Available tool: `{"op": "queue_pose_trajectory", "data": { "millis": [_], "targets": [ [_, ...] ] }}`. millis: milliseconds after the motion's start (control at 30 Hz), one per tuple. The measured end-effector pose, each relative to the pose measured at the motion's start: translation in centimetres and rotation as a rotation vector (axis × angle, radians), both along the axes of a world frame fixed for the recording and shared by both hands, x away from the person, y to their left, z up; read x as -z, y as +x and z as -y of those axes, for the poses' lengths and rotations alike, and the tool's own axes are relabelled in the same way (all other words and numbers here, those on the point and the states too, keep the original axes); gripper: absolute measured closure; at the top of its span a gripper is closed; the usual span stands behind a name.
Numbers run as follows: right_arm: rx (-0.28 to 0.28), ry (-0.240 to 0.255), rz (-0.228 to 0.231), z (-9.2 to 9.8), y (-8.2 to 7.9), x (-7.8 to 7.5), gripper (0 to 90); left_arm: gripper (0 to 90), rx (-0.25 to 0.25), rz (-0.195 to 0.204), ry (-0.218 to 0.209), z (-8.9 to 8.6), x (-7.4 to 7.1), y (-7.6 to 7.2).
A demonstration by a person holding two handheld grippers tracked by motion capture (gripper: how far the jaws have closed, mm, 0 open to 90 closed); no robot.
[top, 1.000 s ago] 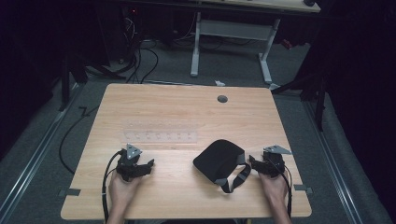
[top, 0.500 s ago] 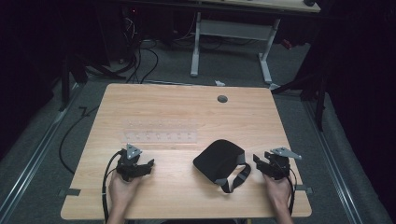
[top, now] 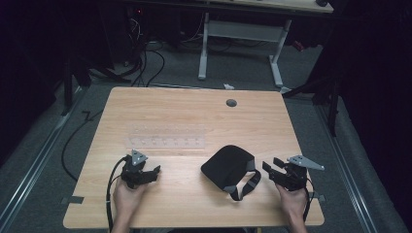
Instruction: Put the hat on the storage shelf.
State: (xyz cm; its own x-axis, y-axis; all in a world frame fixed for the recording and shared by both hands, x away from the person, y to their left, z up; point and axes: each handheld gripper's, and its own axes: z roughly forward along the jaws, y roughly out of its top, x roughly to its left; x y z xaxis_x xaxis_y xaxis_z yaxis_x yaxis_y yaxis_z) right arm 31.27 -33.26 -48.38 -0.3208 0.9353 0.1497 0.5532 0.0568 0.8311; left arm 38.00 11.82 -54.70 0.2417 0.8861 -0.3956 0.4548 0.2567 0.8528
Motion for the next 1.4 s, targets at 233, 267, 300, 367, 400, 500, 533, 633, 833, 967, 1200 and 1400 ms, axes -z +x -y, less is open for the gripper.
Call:
{"op": "queue_pose_trajectory", "data": {
  "millis": [233,267,300,367,400,500,533,633,833,967,1200,1400],
  "targets": [
    [-0.069,0.027,0.005,-1.2,0.2,-0.6,42.7,28.5,0.000,0.000,0.000,0.0,0.0,0.0],
    [-0.086,0.034,-0.005,-1.6,0.5,-0.5,41.6,28.5,0.000,0.000,0.000,0.0,0.0,0.0],
    [-0.089,0.035,-0.008,-1.8,0.6,-0.5,41.1,28.5,0.000,0.000,0.000,0.0,0.0,0.0],
    [-0.100,0.035,-0.014,-2.1,0.9,-0.4,40.0,28.5,0.000,0.000,0.000,0.0,0.0,0.0],
    [-0.100,0.035,-0.014,-2.1,0.9,-0.4,40.0,28.5,0.000,0.000,0.000,0.0,0.0,0.0],
    [-0.120,0.036,-0.031,-2.7,1.4,-0.2,38.7,28.5,0.000,0.000,0.001,0.0,0.0,0.0],
    [-0.126,0.037,-0.035,-2.8,1.6,-0.1,38.5,28.5,0.000,0.000,0.000,0.0,0.0,0.0],
    [-0.139,0.040,-0.047,-3.2,2.1,0.2,38.1,28.5,0.000,0.000,0.001,0.0,0.0,0.0],
    [-0.166,0.052,-0.073,-4.0,3.0,0.8,37.8,28.5,0.000,0.000,0.000,0.0,0.0,0.0],
    [-0.180,0.050,-0.094,-4.7,3.5,1.2,37.8,28.5,0.000,0.000,0.001,0.0,0.0,0.0],
    [-0.200,0.037,-0.120,-5.5,4.3,2.0,38.0,28.5,0.000,0.000,0.000,0.0,0.0,0.0],
    [-0.210,0.038,-0.137,-5.8,4.8,2.7,38.7,28.4,0.000,0.001,0.000,0.0,0.0,0.0]
  ]
}}
